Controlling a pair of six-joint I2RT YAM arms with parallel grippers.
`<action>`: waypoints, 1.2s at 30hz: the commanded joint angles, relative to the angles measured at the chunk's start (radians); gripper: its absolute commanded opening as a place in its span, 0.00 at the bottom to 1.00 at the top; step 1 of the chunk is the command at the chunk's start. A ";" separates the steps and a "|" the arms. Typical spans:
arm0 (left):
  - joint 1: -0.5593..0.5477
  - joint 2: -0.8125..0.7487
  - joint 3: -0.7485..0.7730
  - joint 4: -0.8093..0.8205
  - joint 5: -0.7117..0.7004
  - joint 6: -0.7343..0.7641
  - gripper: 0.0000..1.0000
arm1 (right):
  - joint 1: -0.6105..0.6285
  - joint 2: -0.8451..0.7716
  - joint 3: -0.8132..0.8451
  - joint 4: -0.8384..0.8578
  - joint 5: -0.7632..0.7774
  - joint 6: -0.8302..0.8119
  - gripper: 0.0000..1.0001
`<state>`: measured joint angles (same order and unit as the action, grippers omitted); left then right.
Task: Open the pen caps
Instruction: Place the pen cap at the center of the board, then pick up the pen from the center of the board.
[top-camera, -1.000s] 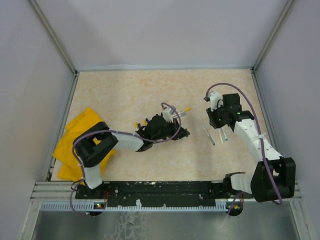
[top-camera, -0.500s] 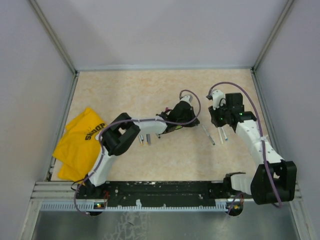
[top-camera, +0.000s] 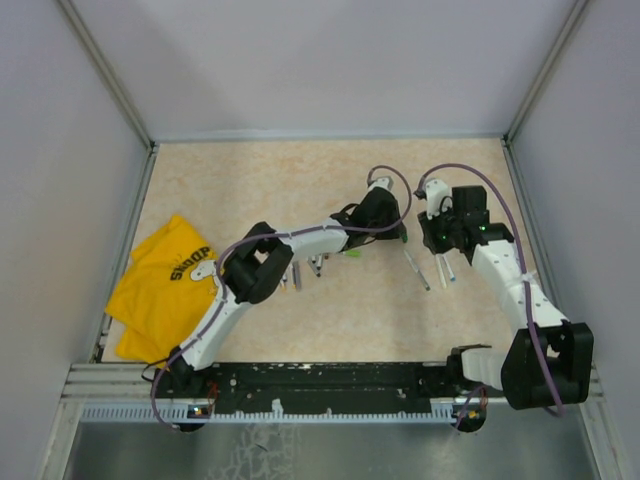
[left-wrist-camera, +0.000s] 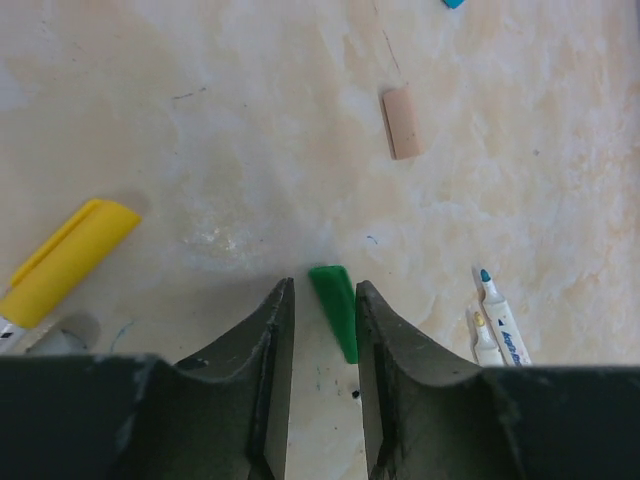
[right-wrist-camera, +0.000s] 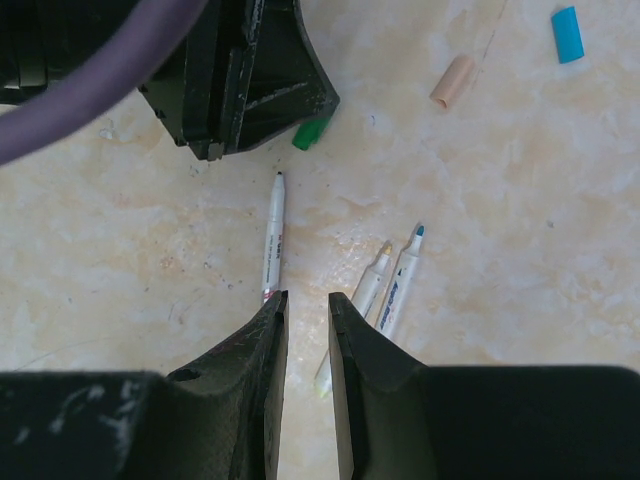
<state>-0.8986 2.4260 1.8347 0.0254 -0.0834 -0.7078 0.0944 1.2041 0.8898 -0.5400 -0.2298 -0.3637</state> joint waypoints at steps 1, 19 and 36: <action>0.020 -0.013 0.029 -0.034 -0.019 0.020 0.39 | -0.013 -0.040 -0.003 0.038 -0.008 0.006 0.23; 0.025 -0.970 -0.874 0.407 0.240 0.348 0.81 | -0.016 -0.143 -0.030 0.061 -0.207 -0.038 0.22; -0.041 -1.207 -0.565 0.099 0.149 0.040 1.00 | 0.002 -0.231 -0.143 0.220 -0.551 -0.254 0.27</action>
<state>-0.8928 1.1603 1.1591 0.2131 0.0929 -0.5613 0.0914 1.0111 0.7712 -0.4194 -0.7040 -0.5392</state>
